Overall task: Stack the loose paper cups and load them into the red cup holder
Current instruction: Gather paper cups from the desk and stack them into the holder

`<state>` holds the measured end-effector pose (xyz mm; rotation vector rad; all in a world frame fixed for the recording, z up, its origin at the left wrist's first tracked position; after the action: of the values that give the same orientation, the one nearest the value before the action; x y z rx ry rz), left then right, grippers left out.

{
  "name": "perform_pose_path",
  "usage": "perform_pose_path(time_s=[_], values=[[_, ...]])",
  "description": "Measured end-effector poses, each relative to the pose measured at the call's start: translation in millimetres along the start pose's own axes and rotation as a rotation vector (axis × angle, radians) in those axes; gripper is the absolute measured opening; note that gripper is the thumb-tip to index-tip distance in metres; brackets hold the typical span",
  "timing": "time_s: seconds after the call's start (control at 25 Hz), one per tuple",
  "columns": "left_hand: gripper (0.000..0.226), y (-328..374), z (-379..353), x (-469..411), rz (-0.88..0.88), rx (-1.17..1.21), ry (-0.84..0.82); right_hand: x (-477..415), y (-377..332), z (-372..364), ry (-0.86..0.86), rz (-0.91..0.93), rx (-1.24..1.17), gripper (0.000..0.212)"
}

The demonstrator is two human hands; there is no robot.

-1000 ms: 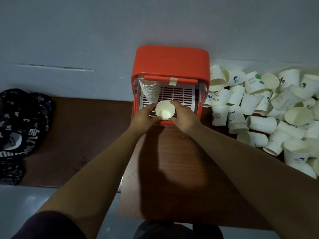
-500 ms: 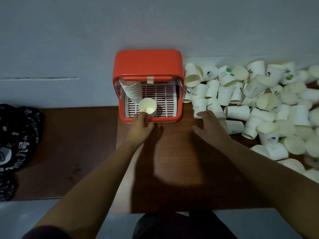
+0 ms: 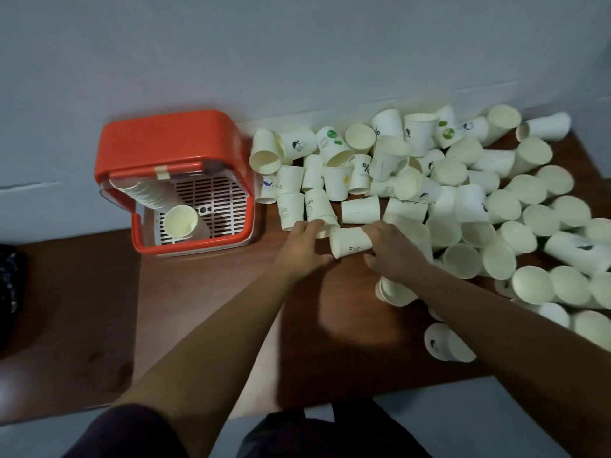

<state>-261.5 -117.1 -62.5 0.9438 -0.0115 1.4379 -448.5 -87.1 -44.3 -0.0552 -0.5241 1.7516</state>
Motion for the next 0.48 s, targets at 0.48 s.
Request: perform_pose_path(time_s=[0.48], values=[[0.07, -5, -26, -16, -0.141, -0.376, 0.348, -35, 7, -16, 0.051, 0.112, -0.229, 0.039]])
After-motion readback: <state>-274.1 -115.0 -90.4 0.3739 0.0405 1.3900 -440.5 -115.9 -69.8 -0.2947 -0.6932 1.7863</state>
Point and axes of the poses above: each hand's wrist, its own x-axis away from the middle knuckle, its own z-axis out of the back of the hand, y = z × x, the point moved 6 cm from there along -x, towards the middle knuckle, and after that the axes turned 10 degrees about z, right-handed, at the moved point
